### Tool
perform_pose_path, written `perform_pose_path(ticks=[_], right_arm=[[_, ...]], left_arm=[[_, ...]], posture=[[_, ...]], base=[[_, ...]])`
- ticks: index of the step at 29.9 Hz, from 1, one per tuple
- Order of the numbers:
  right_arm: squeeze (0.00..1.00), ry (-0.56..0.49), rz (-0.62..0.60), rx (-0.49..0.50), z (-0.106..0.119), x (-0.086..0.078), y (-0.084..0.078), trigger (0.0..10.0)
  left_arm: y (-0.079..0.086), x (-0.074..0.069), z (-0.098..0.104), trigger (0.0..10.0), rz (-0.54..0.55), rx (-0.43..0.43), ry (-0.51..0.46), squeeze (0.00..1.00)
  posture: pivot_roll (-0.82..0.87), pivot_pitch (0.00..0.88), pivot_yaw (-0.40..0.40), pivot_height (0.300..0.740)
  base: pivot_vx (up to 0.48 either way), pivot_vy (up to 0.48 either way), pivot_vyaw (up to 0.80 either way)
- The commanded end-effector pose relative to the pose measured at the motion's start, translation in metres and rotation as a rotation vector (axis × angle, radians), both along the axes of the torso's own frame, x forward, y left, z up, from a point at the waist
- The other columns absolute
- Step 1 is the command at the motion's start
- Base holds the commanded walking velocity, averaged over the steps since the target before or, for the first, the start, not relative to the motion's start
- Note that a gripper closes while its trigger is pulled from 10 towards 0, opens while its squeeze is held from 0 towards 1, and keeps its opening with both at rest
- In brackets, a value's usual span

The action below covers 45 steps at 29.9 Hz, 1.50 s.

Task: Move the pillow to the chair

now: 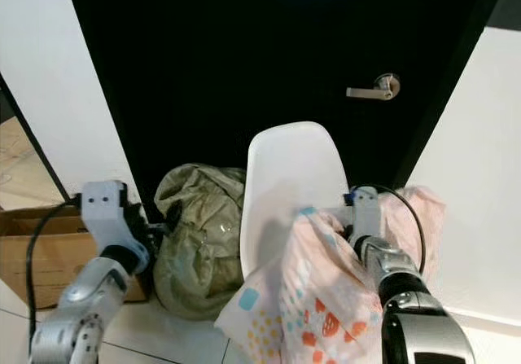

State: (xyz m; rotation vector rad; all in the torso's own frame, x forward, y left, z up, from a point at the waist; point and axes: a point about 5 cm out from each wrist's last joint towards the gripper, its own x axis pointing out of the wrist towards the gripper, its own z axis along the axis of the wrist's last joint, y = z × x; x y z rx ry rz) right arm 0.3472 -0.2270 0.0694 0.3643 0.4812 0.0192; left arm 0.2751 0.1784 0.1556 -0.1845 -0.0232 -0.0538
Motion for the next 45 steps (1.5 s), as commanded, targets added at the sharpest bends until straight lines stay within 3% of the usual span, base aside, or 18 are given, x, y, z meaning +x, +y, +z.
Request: perform_pose_path(ticks=[1,7,14,18,20,25,27,28,29,30,32,34,37,45], right_arm=[[0.0,0.025,-0.067,0.151,-0.014,-0.01,0.001,10.0],[0.0,-0.018,-0.165,0.396,-0.021,-0.017,0.001,10.0],[0.0,0.041,-0.15,0.351,-0.031,-0.022,0.007,10.0],[0.0,0.116,-0.091,0.226,-0.04,-0.027,0.011,10.0],[0.0,0.098,-0.055,0.294,-0.037,-0.025,0.017,10.0],[0.0,0.076,-0.011,0.357,-0.034,-0.024,0.021,10.0],[0.0,-0.011,0.093,0.507,-0.02,-0.017,0.033,10.0],[0.0,-0.011,0.093,0.507,-0.02,-0.017,0.033,10.0],[0.0,-0.076,0.134,0.601,-0.009,-0.012,0.038,10.0],[0.0,-0.076,0.134,0.601,-0.009,-0.012,0.038,10.0],[0.0,-0.225,0.203,0.759,0.017,-0.001,0.047,10.0],[0.0,-0.225,0.203,0.759,0.017,-0.001,0.047,10.0],[0.0,-0.351,0.271,0.857,0.045,0.011,0.058,10.0],[0.0,-0.474,0.336,0.928,0.078,0.025,0.073,10.0]], left_arm=[[0.003,0.0,0.003,10.0,0.013,0.01,-0.005,0.0],[0.009,0.002,0.008,10.0,0.039,0.005,-0.027,0.0],[0.011,0.003,0.012,10.0,0.047,0.001,-0.04,0.0],[0.014,0.004,0.017,10.0,0.051,-0.005,-0.057,0.0],[0.014,0.005,0.018,10.0,0.052,-0.009,-0.064,0.0],[0.014,0.006,0.019,10.0,0.053,-0.015,-0.068,0.0],[0.013,0.006,0.021,10.0,0.05,-0.021,-0.076,0.0],[0.013,0.006,0.021,10.0,0.05,-0.021,-0.076,0.0],[0.012,0.007,0.022,10.0,0.048,-0.027,-0.082,0.0],[0.012,0.007,0.022,10.0,0.048,-0.027,-0.082,0.0],[0.01,0.007,0.025,10.0,0.043,-0.04,-0.095,0.0],[0.01,0.007,0.025,10.0,0.043,-0.04,-0.095,0.0],[0.008,0.008,0.029,10.0,0.037,-0.049,-0.113,0.0],[0.008,0.009,0.034,10.0,0.029,-0.051,-0.134,0.0]], posture=[[-0.1,0.032,-0.04,0.635],[-0.1,0.028,-0.034,0.61],[-0.1,0.023,-0.028,0.595],[-0.11,0.028,-0.025,0.575],[-0.11,0.027,-0.024,0.57],[-0.11,0.031,-0.024,0.57],[-0.11,0.034,-0.024,0.57],[-0.11,0.034,-0.024,0.57],[-0.11,0.036,-0.024,0.57],[-0.11,0.036,-0.024,0.57],[-0.11,0.037,-0.024,0.57],[-0.11,0.037,-0.024,0.57],[-0.11,0.037,-0.025,0.57],[-0.11,0.036,-0.022,0.57]], base=[[0.0,0.0,0.0],[0.0,0.0,0.0],[0.0,0.0,0.0],[0.0,0.0,0.0],[0.0,0.0,0.0],[0.0,0.0,0.0],[0.0,0.0,0.0],[0.0,0.0,0.0],[0.0,0.0,0.0],[0.0,0.0,0.0],[0.0,0.0,0.0],[0.0,0.0,0.0],[0.0,0.0,0.0],[0.0,0.0,0.0]])
